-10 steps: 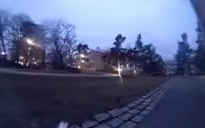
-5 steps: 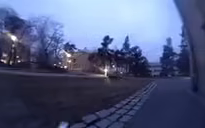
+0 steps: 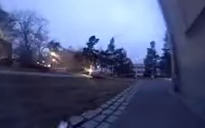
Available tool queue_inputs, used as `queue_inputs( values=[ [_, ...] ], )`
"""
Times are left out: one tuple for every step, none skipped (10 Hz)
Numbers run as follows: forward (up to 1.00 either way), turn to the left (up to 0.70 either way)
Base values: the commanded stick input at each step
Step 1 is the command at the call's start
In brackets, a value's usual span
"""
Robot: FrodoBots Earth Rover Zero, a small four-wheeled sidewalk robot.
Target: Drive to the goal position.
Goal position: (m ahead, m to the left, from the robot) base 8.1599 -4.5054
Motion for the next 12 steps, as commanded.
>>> queue_inputs(
  values=[
    [0.00,-0.50],
    [0.00,-0.50],
    [0.00,-0.50],
    [0.00,-0.50],
    [0.00,-0.50],
    [0.06,-0.44],
    [0.42,-0.08],
    [0.50,0.00],
    [0.50,0.00],
    [0.50,0.00],
    [0.50,0.00],
    [0.50,-0.50]
  ],
)
